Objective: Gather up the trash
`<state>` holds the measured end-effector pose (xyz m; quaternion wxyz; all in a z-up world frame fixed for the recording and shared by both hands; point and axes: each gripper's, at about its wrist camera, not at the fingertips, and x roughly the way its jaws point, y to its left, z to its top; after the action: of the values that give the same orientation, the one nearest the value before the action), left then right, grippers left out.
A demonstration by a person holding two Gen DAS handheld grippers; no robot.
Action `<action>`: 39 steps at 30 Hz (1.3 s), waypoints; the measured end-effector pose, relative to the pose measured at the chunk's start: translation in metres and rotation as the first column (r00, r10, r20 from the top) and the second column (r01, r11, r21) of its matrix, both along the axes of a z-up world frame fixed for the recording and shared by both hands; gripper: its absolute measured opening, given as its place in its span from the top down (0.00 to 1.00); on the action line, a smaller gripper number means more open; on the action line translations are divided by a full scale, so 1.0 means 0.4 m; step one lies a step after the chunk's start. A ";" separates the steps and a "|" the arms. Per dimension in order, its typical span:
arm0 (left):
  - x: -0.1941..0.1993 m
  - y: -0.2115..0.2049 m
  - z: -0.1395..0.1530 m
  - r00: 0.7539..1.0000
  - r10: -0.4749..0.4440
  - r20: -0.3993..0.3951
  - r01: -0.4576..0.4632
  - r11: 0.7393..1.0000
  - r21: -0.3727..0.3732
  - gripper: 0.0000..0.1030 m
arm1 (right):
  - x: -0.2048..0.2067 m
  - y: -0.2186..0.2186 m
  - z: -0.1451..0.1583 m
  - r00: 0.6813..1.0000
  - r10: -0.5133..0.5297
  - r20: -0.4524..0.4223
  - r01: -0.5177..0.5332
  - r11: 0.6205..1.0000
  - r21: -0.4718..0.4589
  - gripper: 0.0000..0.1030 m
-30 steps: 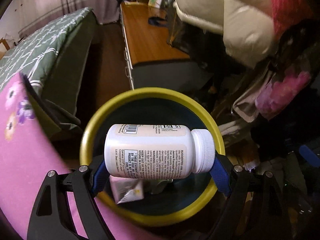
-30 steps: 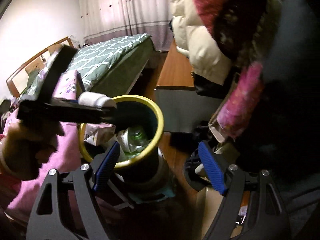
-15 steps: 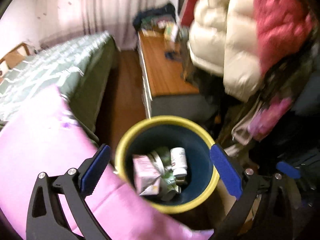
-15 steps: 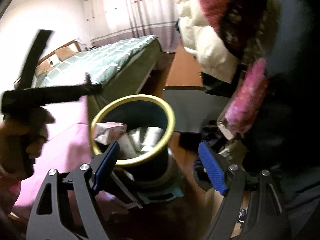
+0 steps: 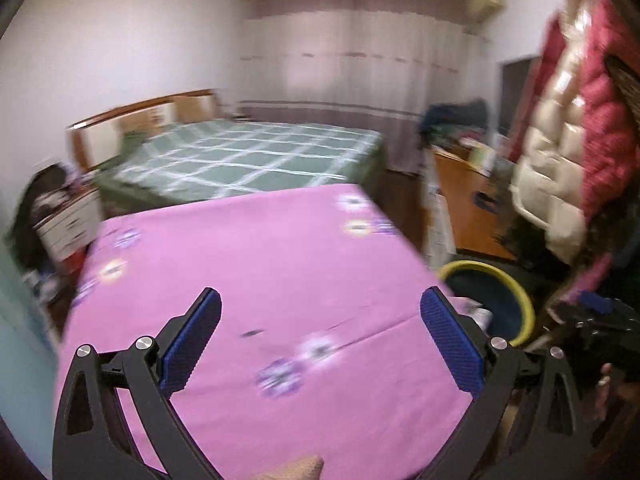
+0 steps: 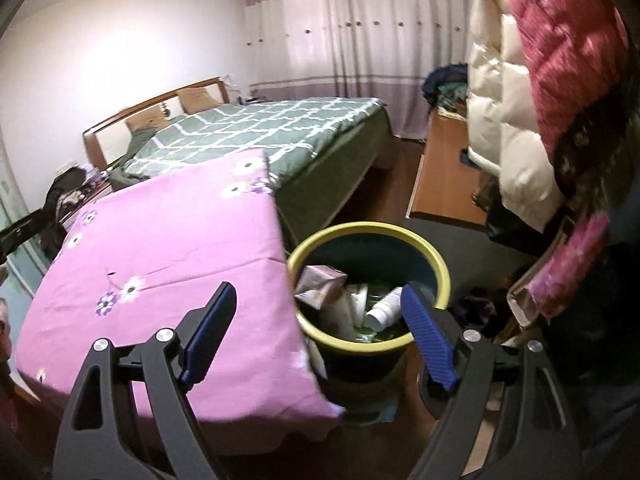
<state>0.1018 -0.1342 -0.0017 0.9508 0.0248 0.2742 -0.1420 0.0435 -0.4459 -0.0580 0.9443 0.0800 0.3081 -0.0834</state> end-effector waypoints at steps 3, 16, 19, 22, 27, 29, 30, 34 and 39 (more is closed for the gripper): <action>-0.058 0.100 -0.002 0.994 0.112 0.011 -0.112 0.993 -0.024 0.05 | -0.016 0.038 0.017 1.000 0.025 0.018 -0.025 1.000 -0.015 0.22; -0.283 0.276 0.001 0.972 0.232 0.027 -0.229 0.969 -0.096 0.05 | -0.100 0.113 0.061 0.992 0.070 0.103 -0.063 0.996 -0.064 0.19; -0.299 0.275 -0.004 0.971 0.236 0.026 -0.234 0.969 -0.079 0.05 | -0.113 0.122 0.070 0.990 0.074 0.117 -0.066 0.995 -0.068 0.18; -0.313 0.269 -0.009 0.969 0.247 0.028 -0.245 0.968 -0.056 0.05 | -0.120 0.127 0.073 0.989 0.083 0.120 -0.075 0.995 -0.067 0.18; -0.319 0.276 -0.014 0.968 0.251 0.018 -0.250 0.967 -0.056 0.05 | -0.125 0.134 0.077 0.988 0.089 0.126 -0.081 0.995 -0.064 0.18; -0.318 0.276 -0.012 0.967 0.254 0.022 -0.252 0.966 -0.056 0.05 | -0.128 0.134 0.078 0.988 0.088 0.129 -0.080 0.995 -0.065 0.18; -0.316 0.268 -0.007 0.967 0.255 0.023 -0.253 0.966 -0.055 0.05 | -0.130 0.133 0.079 0.988 0.088 0.129 -0.081 0.995 -0.064 0.18; -0.313 0.268 -0.001 0.967 0.252 0.025 -0.250 0.967 -0.052 0.05 | -0.131 0.132 0.078 0.988 0.086 0.130 -0.078 0.995 -0.062 0.18; -0.316 0.270 0.005 0.966 0.256 0.030 -0.254 0.966 -0.047 0.05 | -0.133 0.135 0.078 0.988 0.087 0.130 -0.080 0.995 -0.060 0.18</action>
<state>-0.0247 -0.0263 0.0002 0.9662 -0.0283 0.2551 -0.0238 -0.0095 -0.3918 -0.0267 0.9671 0.0466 0.2456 -0.0467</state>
